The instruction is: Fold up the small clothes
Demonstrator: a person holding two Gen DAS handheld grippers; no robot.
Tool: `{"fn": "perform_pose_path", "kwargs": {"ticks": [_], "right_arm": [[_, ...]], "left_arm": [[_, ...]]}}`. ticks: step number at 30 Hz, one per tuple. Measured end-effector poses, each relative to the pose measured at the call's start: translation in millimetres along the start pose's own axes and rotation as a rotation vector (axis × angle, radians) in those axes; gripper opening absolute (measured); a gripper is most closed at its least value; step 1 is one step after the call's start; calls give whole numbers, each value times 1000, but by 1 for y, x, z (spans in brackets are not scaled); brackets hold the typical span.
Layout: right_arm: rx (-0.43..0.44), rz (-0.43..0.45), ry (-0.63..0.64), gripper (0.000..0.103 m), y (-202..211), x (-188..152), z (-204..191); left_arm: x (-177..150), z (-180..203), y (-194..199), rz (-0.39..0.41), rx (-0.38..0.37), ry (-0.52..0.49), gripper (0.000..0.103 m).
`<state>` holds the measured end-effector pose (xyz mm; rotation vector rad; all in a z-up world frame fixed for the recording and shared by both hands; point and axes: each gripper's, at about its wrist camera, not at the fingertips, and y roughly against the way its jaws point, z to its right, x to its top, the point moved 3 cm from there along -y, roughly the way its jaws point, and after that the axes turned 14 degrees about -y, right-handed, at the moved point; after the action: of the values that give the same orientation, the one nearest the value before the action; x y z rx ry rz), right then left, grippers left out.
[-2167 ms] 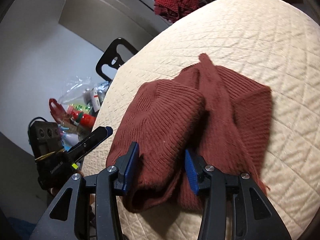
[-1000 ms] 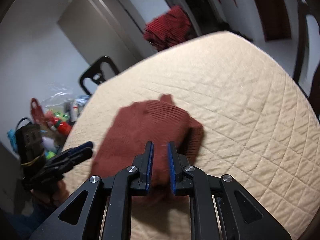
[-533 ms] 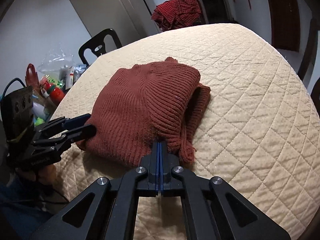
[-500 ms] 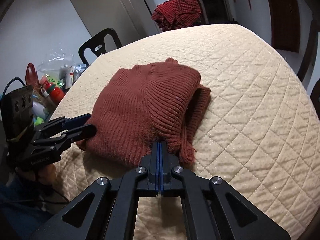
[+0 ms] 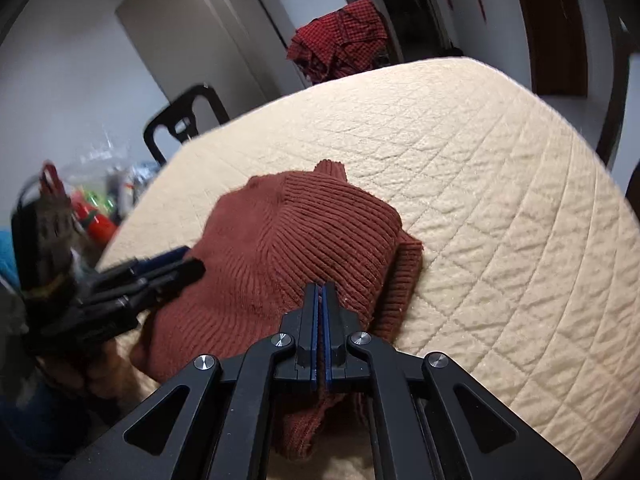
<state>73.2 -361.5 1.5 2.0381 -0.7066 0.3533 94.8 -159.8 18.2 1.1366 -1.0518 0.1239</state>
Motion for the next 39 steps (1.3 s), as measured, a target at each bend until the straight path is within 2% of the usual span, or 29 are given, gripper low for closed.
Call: {"fn": "perform_pose_path", "kwargs": {"ticks": [5,9,12,18,21,23,31,34,39], "right_arm": [[1,29,-1,1,14,8,-4],[-19,51,-21,1,6,22,-2],[-74,27,-23,2,-10,25,7],[-86,36,-15,5,1,23,9],[-92,59,21,5,16,17,2],[-65,62,40,5,24,12,-4],[-6,33,156,5,40,-20,-22],[-43,4,151,5,31,-28,-12],[-55,6,131,5,30,-28,-12]], "left_arm": [[10,-4,7,12,4,9,42],[18,-8,-8,-9,23,18,42],[13,-7,-24,-62,25,25,42],[15,-3,-15,-51,56,8,42],[15,-2,-3,-39,79,-10,42],[14,-2,4,-39,98,-18,42],[-1,-5,31,-33,143,-20,42],[-11,-1,29,-50,134,-16,42],[-14,0,26,-49,143,-13,42]]}}
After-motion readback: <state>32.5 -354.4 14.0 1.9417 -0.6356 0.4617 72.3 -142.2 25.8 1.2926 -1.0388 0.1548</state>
